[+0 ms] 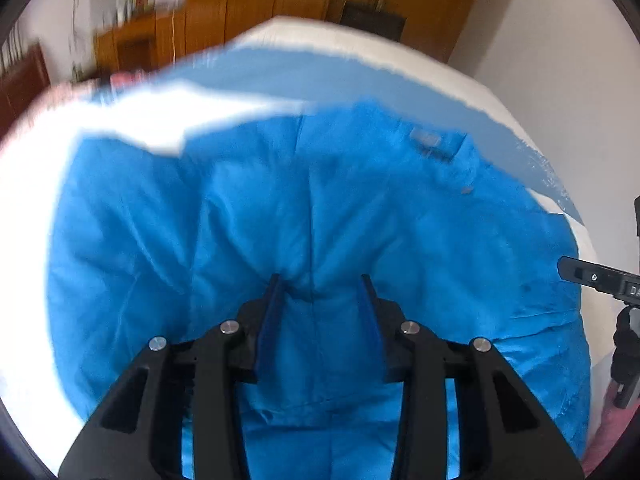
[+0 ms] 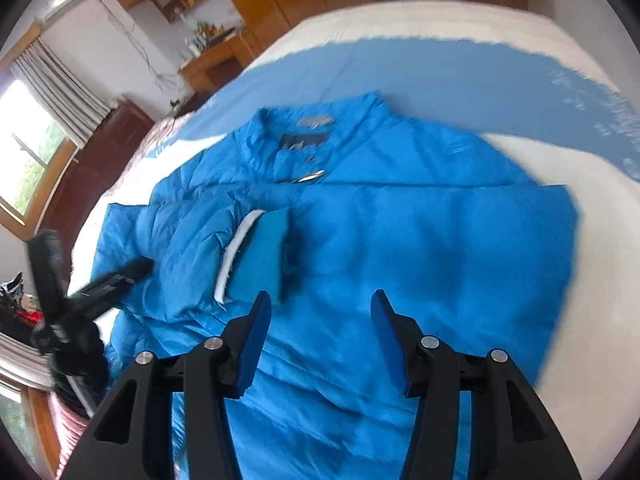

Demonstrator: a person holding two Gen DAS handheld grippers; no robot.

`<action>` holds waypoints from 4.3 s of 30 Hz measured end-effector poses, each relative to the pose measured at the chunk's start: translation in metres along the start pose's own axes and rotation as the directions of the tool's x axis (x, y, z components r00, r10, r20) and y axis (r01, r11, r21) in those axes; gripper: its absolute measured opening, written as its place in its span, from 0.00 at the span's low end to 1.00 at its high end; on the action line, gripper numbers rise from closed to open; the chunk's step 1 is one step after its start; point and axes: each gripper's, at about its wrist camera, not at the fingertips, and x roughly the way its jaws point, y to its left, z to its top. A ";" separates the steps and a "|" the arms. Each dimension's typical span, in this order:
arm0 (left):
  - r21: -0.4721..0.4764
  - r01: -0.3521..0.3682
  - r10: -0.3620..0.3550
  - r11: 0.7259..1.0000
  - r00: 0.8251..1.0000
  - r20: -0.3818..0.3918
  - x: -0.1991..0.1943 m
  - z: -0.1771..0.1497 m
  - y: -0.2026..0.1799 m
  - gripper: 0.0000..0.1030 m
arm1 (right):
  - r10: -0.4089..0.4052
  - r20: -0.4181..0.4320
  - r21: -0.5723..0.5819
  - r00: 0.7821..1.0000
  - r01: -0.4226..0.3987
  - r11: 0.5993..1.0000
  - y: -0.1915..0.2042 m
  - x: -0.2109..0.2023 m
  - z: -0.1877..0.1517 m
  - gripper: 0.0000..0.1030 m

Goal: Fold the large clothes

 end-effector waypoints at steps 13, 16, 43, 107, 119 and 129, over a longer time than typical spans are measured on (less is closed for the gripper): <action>0.017 -0.053 0.052 0.998 0.998 0.047 -0.014 -0.002 -0.004 0.35 | 0.065 -0.064 -0.036 0.996 -0.067 0.997 0.030 0.045 0.017 0.15; 0.032 -0.035 0.032 0.999 0.995 0.091 -0.033 -0.001 -0.009 0.35 | 0.063 -0.008 -0.038 0.998 -0.063 0.997 0.023 0.020 0.016 0.15; 0.032 -0.098 0.097 0.995 0.995 0.031 -0.013 0.013 -0.001 0.35 | -0.184 0.107 0.115 0.977 0.171 0.978 -0.084 -0.053 -0.038 0.24; 0.039 -0.142 0.141 0.989 0.990 0.025 -0.192 -0.208 0.057 0.70 | -0.006 0.122 -0.034 0.993 0.010 0.999 -0.024 -0.150 -0.281 0.52; -0.122 0.030 -0.034 0.992 0.999 -0.026 -0.182 -0.265 0.075 0.71 | 0.095 0.063 0.075 0.993 -0.100 0.992 -0.029 -0.129 -0.337 0.55; -0.163 0.024 -0.025 0.986 1.000 -0.003 -0.178 -0.263 0.072 0.18 | 0.113 0.084 0.034 0.990 -0.116 0.993 -0.018 -0.117 -0.332 0.18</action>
